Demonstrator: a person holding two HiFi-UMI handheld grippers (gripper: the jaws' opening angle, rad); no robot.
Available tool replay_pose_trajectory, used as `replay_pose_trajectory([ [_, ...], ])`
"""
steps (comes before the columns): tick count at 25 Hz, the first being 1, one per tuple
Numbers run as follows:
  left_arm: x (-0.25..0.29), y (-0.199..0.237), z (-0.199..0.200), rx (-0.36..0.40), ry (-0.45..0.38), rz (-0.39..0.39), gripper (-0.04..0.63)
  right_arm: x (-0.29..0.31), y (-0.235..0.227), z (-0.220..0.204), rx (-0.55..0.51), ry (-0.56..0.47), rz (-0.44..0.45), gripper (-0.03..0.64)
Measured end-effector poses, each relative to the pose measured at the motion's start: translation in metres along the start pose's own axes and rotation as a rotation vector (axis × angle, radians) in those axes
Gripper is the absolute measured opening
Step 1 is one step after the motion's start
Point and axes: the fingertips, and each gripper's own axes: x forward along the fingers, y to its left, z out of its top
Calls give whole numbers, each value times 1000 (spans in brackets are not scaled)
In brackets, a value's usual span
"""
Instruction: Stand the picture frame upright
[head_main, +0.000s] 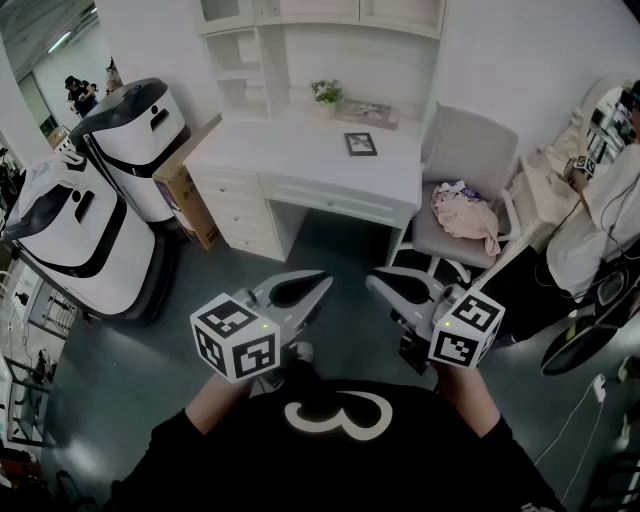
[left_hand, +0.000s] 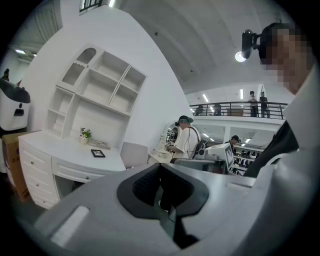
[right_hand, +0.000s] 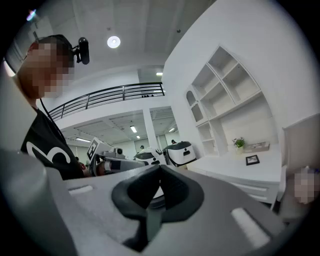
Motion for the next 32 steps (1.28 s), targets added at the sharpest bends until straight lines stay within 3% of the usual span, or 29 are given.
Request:
replay_pose_trajectory([
  [6,2,5,-12,-2,21,16,9,-1,-10,-14,-52,46,-57,3],
  [10,10,21,-19,-58,23,15,9,-1,-28,-27,-30,67,-105,3],
  [19,64,60,-27,-79,84,-40,9,10,-93,-42,59,92,-169,3],
  [32,178,238,-40,-195,226,-28,9,105,-261,-74,225,215,-221,3],
])
